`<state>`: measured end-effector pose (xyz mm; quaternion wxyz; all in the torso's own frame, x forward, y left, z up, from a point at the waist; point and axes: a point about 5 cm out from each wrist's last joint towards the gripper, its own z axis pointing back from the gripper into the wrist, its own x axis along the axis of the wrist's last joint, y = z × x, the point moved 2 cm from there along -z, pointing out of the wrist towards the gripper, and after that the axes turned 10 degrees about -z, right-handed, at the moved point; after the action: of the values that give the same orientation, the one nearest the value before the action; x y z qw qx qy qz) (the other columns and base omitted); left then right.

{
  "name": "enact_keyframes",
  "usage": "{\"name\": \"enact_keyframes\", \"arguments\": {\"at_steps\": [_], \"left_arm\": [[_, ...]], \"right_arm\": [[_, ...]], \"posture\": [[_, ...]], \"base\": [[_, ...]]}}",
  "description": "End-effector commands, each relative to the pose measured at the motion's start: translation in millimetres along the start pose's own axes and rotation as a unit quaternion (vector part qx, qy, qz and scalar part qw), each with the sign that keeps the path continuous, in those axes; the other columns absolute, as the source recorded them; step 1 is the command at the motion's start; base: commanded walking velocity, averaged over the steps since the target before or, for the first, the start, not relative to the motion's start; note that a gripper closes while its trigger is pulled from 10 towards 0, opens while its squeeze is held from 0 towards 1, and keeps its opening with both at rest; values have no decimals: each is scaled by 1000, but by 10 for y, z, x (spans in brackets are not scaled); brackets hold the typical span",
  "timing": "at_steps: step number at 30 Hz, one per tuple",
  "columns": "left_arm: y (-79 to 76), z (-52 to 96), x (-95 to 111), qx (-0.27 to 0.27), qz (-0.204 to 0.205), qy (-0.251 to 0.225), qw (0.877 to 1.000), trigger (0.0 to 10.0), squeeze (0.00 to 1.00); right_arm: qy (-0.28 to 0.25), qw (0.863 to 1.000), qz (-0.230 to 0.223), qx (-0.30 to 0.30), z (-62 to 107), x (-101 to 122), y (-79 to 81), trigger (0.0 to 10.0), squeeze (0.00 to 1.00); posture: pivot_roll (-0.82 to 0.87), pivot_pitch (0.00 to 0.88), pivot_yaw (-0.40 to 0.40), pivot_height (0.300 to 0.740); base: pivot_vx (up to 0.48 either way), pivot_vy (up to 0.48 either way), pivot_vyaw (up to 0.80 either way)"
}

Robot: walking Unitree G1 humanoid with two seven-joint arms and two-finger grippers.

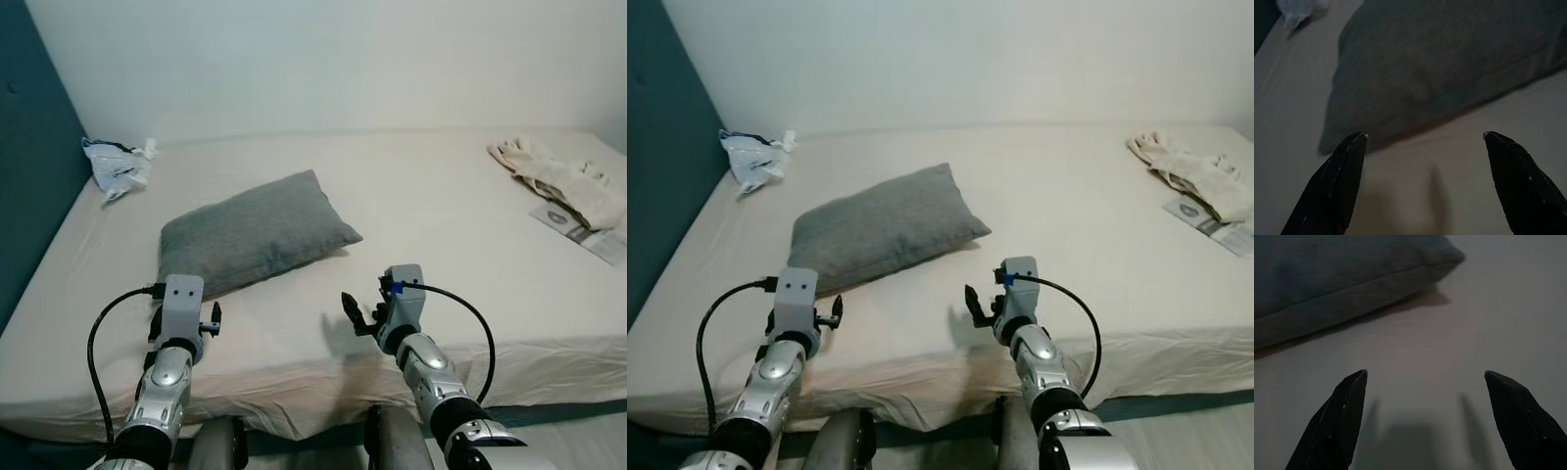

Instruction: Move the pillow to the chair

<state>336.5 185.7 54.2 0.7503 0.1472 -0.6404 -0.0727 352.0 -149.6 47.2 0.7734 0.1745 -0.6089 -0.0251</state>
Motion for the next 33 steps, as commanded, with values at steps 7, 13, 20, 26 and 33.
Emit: {"name": "enact_keyframes", "arguments": {"at_steps": [7, 13, 20, 26, 33], "left_arm": [[199, -220, 277, -13, 3, -18, 1000, 10000, 0], [577, -356, 544, 18, -70, -62, 995, 10000, 0], [587, -442, 890, -37, -119, -120, 985, 10000, 1000], [146, -429, 1241, -200, -128, -195, 952, 10000, 1000], [-211, -344, 1337, -352, -138, -202, 904, 10000, 1000]], "right_arm": [[-33, 999, -13, 3, -62, 224, -19, 10000, 0], [-45, 999, 5, 16, -138, 428, 12, 10000, 0], [-44, 999, 20, 21, -163, 533, -23, 10000, 0], [-46, 999, 25, 13, -200, 626, -29, 10000, 0], [-54, 998, 24, 9, -212, 678, -29, 10000, 0]], "posture": [[73, 150, 10, 575], [90, 256, 21, 575], [132, 343, 20, 575], [134, 370, 35, 575], [129, 372, 53, 575]], "base": [[0, 0, 0], [0, 0, 0], [0, 0, 0], [0, 0, 0], [0, 0, 0]]}}
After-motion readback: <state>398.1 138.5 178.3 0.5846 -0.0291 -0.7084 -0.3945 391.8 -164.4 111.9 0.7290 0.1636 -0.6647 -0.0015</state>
